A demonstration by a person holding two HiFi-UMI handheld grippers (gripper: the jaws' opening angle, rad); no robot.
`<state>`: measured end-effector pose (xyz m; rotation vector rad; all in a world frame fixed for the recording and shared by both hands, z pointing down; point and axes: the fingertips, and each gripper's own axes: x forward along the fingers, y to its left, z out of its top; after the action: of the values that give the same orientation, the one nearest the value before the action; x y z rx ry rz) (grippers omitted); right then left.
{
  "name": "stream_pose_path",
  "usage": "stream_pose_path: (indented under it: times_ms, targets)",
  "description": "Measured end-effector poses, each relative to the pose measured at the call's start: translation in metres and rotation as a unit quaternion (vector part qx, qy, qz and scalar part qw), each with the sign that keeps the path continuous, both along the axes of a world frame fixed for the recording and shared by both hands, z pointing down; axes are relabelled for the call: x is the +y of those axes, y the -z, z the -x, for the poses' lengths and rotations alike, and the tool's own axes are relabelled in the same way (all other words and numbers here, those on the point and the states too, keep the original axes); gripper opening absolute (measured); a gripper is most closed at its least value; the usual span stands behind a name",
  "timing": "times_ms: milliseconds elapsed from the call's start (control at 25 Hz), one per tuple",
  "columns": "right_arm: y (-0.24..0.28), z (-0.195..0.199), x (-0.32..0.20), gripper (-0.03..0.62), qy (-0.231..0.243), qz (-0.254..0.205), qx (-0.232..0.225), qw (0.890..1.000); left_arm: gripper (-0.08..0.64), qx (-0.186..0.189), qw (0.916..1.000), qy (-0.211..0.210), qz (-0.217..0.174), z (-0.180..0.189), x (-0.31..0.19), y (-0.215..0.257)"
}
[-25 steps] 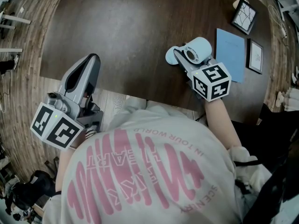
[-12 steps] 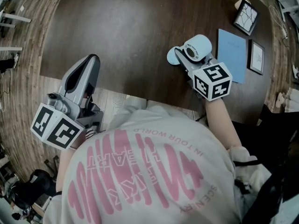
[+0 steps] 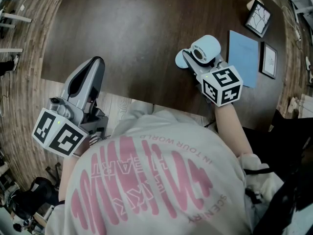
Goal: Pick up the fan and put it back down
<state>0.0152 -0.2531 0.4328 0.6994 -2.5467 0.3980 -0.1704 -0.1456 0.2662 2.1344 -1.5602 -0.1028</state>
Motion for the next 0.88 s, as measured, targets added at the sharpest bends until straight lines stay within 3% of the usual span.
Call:
stream_pose_path:
  times_ms: [880]
  targets:
    - [-0.01, 0.012, 0.01, 0.155, 0.033, -0.035, 0.038, 0.998, 0.02, 0.0, 0.9999, -0.014, -0.006, 0.005, -0.006, 0.001]
